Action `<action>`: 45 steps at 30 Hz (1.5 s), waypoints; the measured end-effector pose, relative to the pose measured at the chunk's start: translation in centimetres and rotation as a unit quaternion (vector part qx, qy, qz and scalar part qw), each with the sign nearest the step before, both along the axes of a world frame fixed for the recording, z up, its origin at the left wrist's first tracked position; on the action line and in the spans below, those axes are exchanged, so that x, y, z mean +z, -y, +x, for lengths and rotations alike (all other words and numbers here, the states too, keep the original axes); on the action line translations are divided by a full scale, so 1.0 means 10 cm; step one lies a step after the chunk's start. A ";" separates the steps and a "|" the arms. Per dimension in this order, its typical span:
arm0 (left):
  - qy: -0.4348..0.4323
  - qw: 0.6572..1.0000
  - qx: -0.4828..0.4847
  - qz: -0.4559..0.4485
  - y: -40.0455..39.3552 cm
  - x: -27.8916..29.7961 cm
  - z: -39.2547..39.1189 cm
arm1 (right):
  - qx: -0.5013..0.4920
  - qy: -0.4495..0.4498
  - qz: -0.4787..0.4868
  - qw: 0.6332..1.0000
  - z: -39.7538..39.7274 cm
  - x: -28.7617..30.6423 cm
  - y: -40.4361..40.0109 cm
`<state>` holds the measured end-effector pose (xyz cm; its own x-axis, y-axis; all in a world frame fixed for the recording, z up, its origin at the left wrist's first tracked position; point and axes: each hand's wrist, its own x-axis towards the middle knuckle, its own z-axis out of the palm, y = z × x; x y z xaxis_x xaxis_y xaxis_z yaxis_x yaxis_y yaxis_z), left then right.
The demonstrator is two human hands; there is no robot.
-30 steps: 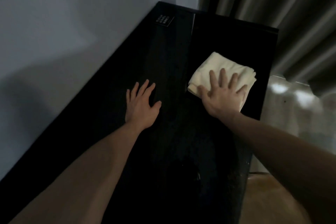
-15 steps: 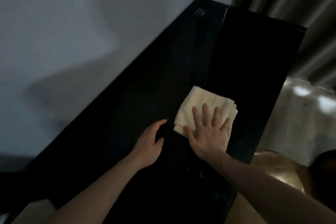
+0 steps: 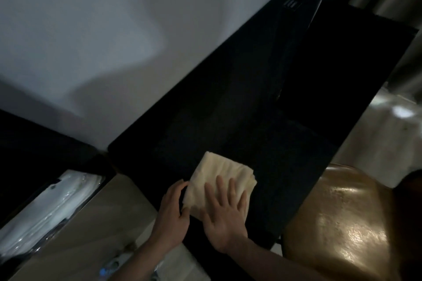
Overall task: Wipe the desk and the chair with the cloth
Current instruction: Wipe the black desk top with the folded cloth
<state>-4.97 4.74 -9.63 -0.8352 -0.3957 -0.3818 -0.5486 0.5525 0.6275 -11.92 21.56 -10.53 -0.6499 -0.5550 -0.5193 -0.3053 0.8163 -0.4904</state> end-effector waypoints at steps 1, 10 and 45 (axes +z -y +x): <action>-0.004 1.000 -0.011 -0.009 -0.02 0.01 0.07 | -0.002 0.016 -0.012 1.000 0.02 0.04 0.00; 0.088 0.937 -0.286 -0.177 -0.53 0.04 -0.47 | -0.172 -0.003 -0.126 0.977 -0.37 0.31 -0.81; 0.217 0.917 -0.297 -0.151 -0.38 -0.15 -2.19 | -0.191 -0.159 0.013 0.969 -2.47 -0.33 -2.02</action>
<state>-26.87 8.53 -11.13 -0.7329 -0.0621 -0.6775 -0.2558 0.9479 0.1898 -36.66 41.80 -13.81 -0.9344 -0.2323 -0.2701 -0.1110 0.9103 -0.3988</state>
